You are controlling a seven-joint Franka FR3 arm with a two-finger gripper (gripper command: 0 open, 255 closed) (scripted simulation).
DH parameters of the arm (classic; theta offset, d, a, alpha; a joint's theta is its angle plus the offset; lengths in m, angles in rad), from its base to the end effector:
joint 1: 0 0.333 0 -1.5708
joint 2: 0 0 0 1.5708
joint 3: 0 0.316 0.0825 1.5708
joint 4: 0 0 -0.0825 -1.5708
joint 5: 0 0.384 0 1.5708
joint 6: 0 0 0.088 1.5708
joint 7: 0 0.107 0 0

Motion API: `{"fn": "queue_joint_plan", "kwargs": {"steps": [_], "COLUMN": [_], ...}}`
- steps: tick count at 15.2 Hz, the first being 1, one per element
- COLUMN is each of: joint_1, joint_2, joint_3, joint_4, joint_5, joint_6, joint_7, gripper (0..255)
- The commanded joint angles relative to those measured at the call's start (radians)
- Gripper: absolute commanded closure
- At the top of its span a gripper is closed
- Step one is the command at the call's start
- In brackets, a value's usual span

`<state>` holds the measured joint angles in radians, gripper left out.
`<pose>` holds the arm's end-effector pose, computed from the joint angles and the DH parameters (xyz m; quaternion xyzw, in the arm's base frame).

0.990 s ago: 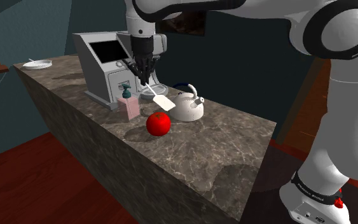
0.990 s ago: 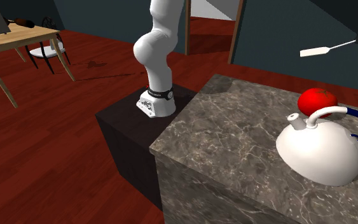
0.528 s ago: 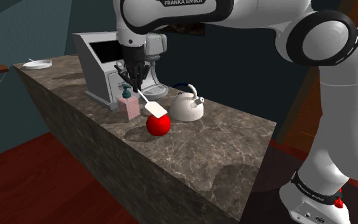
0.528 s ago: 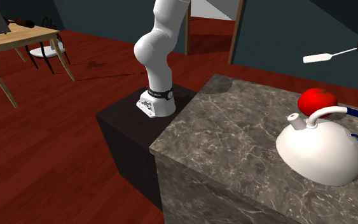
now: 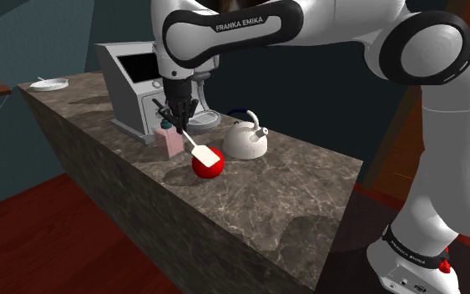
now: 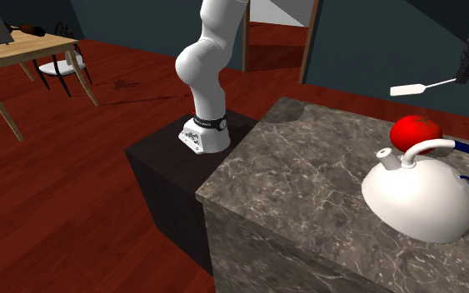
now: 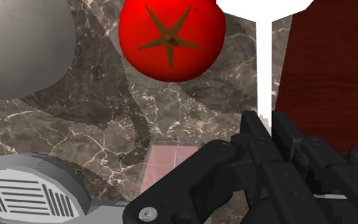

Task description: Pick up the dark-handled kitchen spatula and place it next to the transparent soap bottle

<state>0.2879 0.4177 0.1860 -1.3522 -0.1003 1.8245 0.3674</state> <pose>0.6270 0.2866 0.4950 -0.9979 -0.0553 -0.0328 0.0020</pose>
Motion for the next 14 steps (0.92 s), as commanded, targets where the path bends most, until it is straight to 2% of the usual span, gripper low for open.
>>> {"fn": "queue_joint_plan", "kwargs": {"steps": [1,14], "joint_1": [-0.002,-0.006], "joint_2": [0.001,0.024], "joint_3": [-0.001,-0.005], "joint_4": [-0.024,-0.165], "joint_5": [0.000,-0.008], "joint_6": [0.025,0.188], "joint_7": [0.000,0.009], "gripper": [255,255]}}
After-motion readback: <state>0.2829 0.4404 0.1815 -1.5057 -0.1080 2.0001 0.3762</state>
